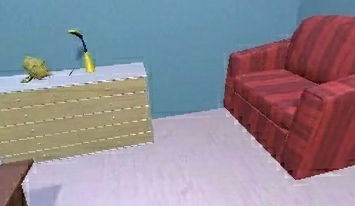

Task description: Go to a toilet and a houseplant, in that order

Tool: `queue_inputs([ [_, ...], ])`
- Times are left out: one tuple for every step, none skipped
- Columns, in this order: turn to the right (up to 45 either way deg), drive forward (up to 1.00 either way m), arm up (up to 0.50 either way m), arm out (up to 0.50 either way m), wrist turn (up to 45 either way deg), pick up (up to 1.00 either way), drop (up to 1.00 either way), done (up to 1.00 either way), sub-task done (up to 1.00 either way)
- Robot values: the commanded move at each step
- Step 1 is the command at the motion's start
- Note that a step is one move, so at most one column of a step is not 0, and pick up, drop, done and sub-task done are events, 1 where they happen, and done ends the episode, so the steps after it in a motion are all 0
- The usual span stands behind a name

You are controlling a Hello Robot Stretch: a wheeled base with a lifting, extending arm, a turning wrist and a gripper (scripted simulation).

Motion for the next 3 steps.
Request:
queue_inputs([
  [-3.0,0.0,0.0,0.0,0.0,0.0,0.0,0.0,0.0],
  [0.0,0.7,0.0,0.0,0.0,0.0,0.0,0.0,0.0],
  [-45.0,0.0,0.0,0.0,0.0,0.0,0.0,0.0,0.0],
])
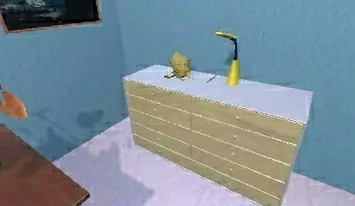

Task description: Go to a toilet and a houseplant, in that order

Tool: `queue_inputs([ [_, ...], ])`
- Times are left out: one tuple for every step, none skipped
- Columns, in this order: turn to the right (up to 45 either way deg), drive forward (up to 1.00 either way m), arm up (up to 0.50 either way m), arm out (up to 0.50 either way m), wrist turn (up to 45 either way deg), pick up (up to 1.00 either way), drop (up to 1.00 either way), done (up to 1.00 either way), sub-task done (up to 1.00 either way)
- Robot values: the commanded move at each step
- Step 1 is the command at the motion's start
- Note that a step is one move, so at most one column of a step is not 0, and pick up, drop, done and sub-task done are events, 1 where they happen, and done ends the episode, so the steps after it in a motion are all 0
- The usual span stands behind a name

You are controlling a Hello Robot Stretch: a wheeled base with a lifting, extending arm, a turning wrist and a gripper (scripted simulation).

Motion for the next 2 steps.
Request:
queue_inputs([
  [-45.0,0.0,0.0,0.0,0.0,0.0,0.0,0.0,0.0],
  [0.0,0.0,0.0,0.0,0.0,0.0,0.0,1.0,0.0],
])
